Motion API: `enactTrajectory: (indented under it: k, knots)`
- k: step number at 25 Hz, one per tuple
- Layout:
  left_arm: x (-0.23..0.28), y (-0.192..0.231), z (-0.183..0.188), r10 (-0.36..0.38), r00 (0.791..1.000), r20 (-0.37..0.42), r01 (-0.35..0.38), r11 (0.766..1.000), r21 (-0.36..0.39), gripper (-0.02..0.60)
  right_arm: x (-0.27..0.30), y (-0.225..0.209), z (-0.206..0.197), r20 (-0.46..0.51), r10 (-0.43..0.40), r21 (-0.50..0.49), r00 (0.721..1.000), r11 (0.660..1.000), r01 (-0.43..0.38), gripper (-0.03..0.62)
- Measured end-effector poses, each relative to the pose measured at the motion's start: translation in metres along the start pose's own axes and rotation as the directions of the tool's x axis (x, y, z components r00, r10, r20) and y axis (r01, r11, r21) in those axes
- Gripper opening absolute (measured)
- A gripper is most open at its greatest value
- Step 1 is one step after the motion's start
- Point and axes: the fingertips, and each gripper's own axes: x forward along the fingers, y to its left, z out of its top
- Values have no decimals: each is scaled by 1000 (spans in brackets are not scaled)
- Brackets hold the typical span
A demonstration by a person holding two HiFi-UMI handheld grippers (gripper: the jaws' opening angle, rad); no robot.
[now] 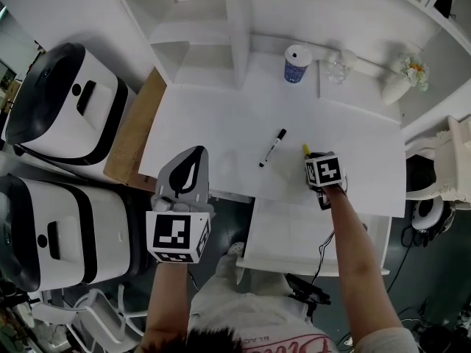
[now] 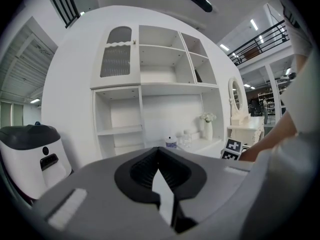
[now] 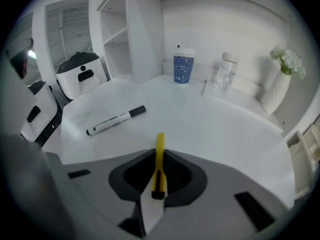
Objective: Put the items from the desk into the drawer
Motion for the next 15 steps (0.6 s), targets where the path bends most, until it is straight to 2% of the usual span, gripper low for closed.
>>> enactTrajectory:
  k: [6,15]
  knots:
    - [-7,0,5,-9,1000,19,9,1000,-1,9,-21,5,17,67,-9,-2,998,1000,9,55]
    - [-14,-10,31,-55,994,91,55,998,-1,9,-97,20,60,232,-54,-99,971,992,79,55]
